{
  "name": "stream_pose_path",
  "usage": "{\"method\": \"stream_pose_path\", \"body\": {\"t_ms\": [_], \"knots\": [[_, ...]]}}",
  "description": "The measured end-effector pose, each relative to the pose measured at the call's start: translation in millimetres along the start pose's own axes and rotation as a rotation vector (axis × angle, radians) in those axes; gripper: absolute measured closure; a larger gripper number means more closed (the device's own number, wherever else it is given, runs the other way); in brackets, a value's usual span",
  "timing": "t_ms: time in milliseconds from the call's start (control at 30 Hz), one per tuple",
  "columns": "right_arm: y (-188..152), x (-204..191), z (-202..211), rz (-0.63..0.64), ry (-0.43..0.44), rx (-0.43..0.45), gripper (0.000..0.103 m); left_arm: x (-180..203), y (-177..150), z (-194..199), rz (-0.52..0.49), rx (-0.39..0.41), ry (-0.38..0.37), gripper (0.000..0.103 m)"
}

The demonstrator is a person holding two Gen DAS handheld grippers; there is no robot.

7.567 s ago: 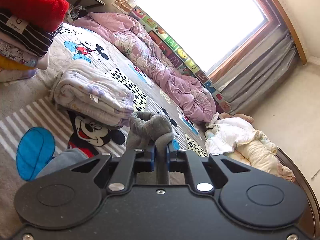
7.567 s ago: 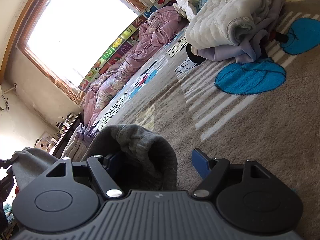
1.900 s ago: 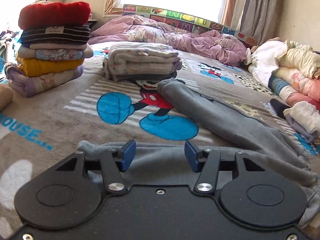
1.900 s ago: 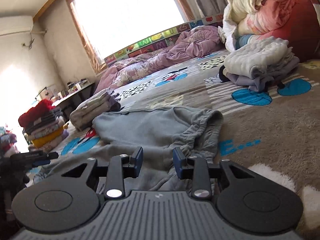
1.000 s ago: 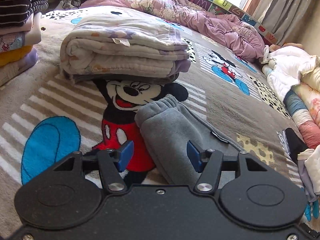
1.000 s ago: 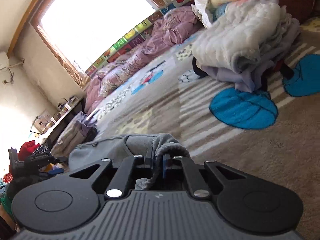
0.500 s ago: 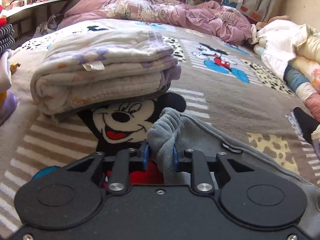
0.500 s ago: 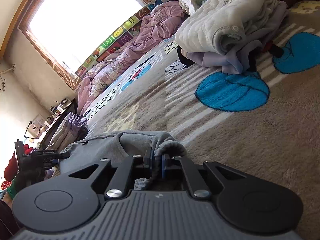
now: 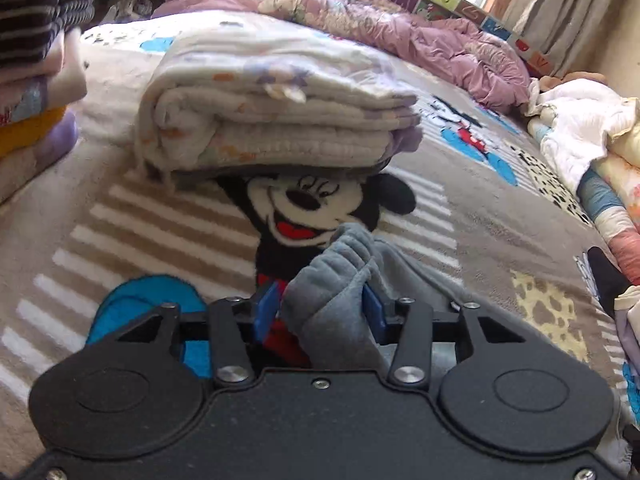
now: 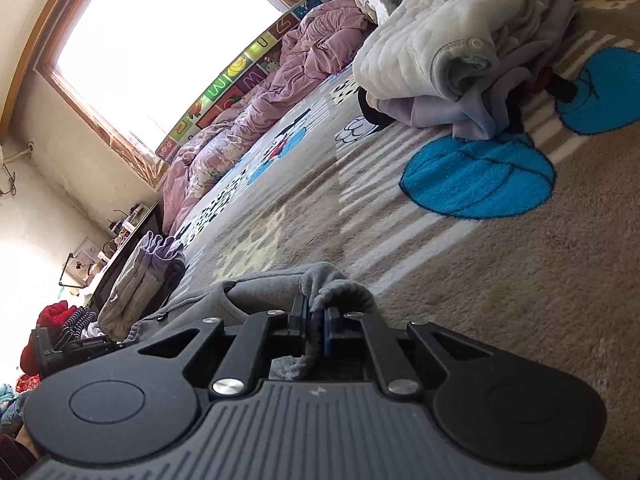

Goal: Fold clothes

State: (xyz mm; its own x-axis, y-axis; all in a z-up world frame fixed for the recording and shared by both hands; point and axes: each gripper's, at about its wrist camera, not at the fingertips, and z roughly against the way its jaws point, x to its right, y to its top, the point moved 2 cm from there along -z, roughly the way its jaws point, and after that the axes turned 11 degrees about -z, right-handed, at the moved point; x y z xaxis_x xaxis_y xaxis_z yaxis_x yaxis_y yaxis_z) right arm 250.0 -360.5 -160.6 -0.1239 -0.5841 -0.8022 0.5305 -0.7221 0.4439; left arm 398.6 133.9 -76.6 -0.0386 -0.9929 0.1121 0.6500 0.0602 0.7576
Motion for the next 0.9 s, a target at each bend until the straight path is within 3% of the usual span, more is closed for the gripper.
{"method": "stream_pose_path", "body": {"t_ms": [133, 200, 300, 367, 433, 500, 567, 667, 700, 833, 900], "knots": [[0, 1, -1, 0.002, 0.023, -0.008, 0.094, 21, 16, -20, -0.145, -0.063, 0.045, 0.06], [1, 2, -1, -0.005, 0.041, -0.01, 0.094, 27, 16, -39, -0.22, -0.137, 0.062, 0.076], [3, 1, 1, -0.009, 0.055, 0.0, 0.094, 28, 24, -29, -0.214, -0.031, 0.027, 0.08], [3, -1, 2, 0.002, 0.056, 0.012, 0.094, 15, 27, -26, -0.089, 0.029, -0.027, 0.08], [3, 2, -2, -0.005, 0.039, 0.001, 0.094, 17, 17, -44, -0.128, -0.005, 0.014, 0.08], [3, 5, -6, -0.016, 0.027, -0.008, 0.095, 20, 5, -64, -0.187, -0.048, 0.065, 0.067], [3, 5, -6, -0.009, 0.023, -0.007, 0.095, 22, 9, -56, -0.186, -0.052, 0.093, 0.06], [3, 5, -5, -0.017, 0.025, -0.009, 0.095, 29, 15, -22, -0.218, 0.027, 0.118, 0.056], [3, 5, -5, -0.017, 0.025, -0.009, 0.095, 34, 16, -9, -0.238, 0.057, 0.142, 0.059], [3, 6, -6, -0.018, 0.023, -0.01, 0.095, 51, 3, 19, -0.289, 0.054, 0.072, 0.059], [3, 6, -6, -0.018, 0.021, -0.01, 0.095, 56, -11, 0, -0.299, -0.03, 0.092, 0.059]]}}
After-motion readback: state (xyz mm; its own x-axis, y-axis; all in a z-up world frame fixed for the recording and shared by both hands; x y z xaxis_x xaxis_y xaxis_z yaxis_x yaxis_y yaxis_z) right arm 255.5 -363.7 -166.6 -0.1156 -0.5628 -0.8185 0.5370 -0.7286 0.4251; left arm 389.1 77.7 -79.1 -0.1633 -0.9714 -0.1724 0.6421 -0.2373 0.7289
